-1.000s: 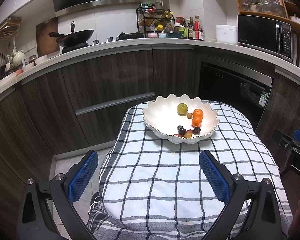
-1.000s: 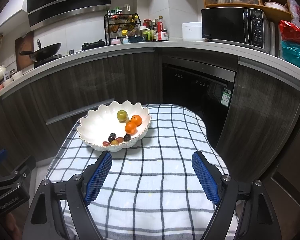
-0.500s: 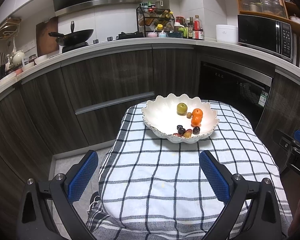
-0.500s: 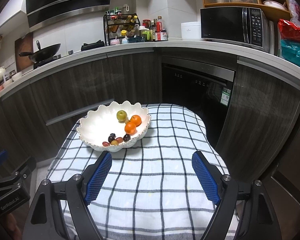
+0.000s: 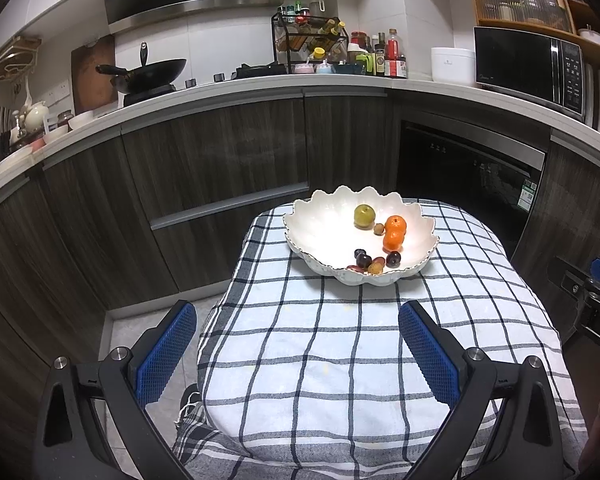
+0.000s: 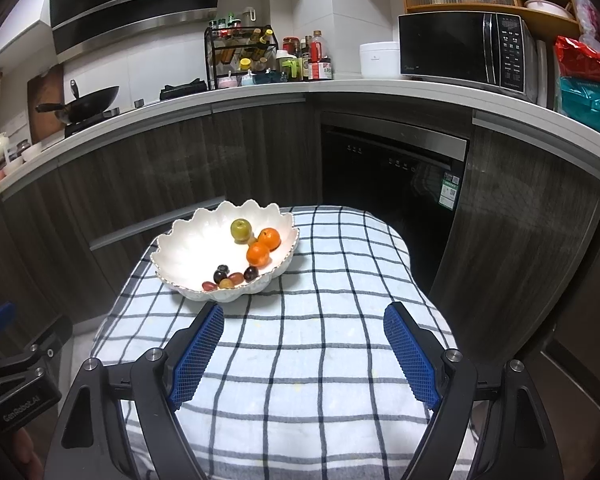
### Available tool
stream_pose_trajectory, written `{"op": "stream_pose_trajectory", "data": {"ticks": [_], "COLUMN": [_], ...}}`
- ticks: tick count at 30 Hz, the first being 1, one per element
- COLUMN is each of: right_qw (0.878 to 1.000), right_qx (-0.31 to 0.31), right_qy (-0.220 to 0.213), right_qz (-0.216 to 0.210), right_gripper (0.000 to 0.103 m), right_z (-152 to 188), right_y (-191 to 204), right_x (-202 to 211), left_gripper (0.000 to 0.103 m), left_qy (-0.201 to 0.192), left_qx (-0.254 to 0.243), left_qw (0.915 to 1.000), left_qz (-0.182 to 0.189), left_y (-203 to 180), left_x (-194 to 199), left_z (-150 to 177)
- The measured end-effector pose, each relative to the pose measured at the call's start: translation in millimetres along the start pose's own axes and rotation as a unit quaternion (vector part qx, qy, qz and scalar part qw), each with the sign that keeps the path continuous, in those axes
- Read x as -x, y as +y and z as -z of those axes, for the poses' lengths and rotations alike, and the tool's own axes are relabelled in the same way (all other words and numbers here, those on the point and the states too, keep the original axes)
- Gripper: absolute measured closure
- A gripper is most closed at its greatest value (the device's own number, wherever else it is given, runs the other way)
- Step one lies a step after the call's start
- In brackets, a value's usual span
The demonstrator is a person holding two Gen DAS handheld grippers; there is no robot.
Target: Organize fruits
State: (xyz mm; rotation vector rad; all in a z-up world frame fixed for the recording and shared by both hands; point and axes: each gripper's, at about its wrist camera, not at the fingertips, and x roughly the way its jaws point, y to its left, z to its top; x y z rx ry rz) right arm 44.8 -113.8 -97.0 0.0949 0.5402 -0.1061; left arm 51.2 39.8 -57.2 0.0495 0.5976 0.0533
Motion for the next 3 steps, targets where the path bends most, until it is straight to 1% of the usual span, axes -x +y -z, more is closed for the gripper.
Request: {"op": "stream_pose_trajectory", "data": {"ticks": [3], "right_qw": [1.000], "right_qx": [-0.001], "right_qy": [0.000], "right_qz": [0.002], "right_gripper": [0.020], "right_z": [-0.2], "right_y": [-0.8], "right_x": [-0.4], "left_gripper": [0.000], "left_qy": [0.002], "left_qx": [-0.001], "left_qw": [1.0000], "left_qz": [0.002], "left_y": [0.0], "left_x": [-0.2], "left_z": [0.0]}}
